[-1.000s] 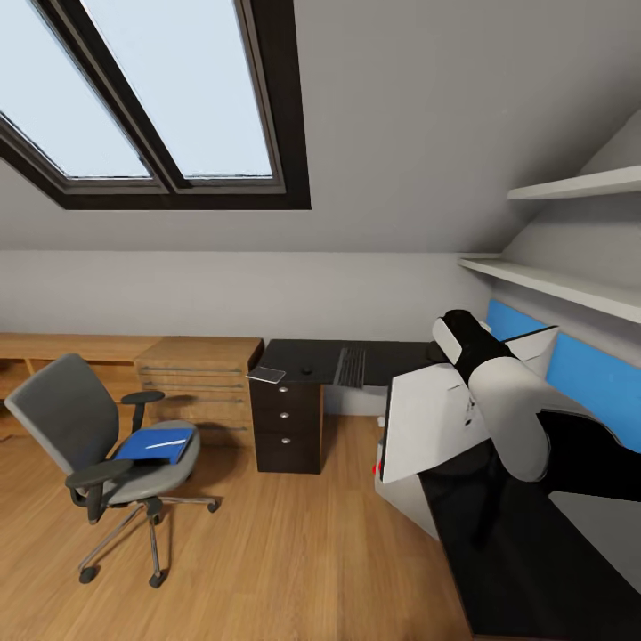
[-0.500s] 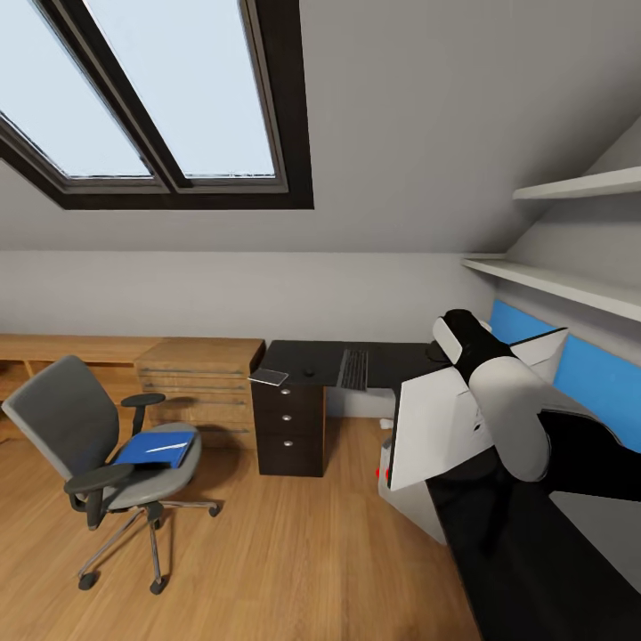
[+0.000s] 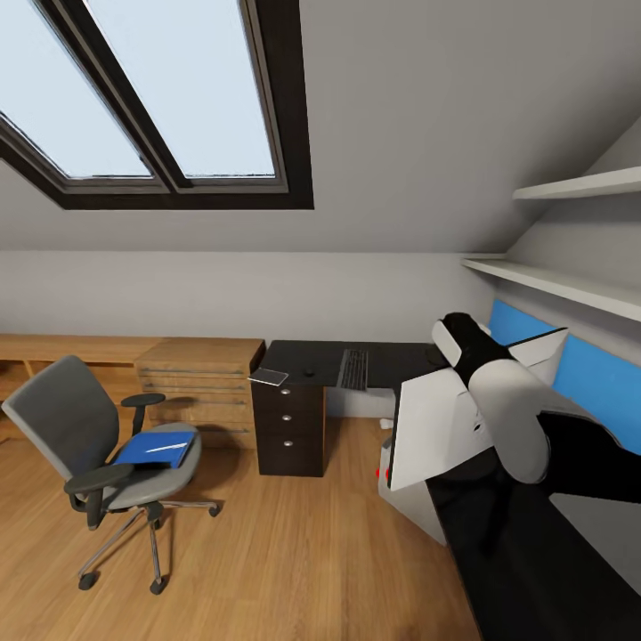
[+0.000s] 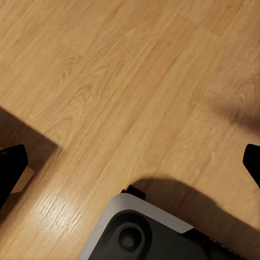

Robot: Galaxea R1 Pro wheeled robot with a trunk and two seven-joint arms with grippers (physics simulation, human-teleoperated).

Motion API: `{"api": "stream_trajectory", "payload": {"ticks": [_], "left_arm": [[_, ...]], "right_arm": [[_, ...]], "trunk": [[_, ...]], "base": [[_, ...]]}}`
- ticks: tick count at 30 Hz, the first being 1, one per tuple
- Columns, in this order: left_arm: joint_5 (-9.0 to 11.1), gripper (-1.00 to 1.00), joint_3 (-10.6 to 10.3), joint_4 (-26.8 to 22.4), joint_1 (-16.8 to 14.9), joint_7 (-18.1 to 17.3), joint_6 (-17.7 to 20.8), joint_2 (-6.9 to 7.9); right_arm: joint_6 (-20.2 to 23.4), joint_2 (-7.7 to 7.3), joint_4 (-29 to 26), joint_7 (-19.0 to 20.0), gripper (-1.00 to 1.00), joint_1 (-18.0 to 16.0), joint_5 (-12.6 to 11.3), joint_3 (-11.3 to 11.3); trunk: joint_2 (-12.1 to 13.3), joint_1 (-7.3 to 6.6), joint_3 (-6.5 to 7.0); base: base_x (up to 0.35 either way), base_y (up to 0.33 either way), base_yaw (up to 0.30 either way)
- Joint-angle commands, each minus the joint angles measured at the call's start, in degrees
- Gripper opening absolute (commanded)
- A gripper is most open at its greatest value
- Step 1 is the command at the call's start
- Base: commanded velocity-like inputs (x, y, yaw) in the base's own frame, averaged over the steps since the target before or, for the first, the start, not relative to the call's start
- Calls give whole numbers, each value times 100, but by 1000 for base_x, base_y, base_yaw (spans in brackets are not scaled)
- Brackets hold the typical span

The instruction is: In the bedroom, organize the workspace by keeping the computer under the desk, ensuring the monitor is on the desk, placing the keyboard on the desk next to the monitor, placing the mouse on the desk next to the keyboard, moving the folder from the swivel chair onto the desk next to the mouse, stacking the notebook on top of the folder with the pen on top of the notebook, and positioning the swivel chair next to the desk.

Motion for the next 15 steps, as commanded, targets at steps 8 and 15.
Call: {"api": "stream_trajectory", "payload": {"ticks": [8, 15], "left_arm": [[35, 100, -42, -10, 4, 48, -23, 7], [35, 100, -42, -10, 4, 49, -24, 7]], "right_arm": [[20, 2, 81, -37, 100, 34, -27, -11], [23, 6, 178, -37, 100, 35, -28, -11]], "trunk": [[-2, 2, 0], [-2, 2, 0]], "base": [[0, 0, 0], [0, 0, 0]]}}
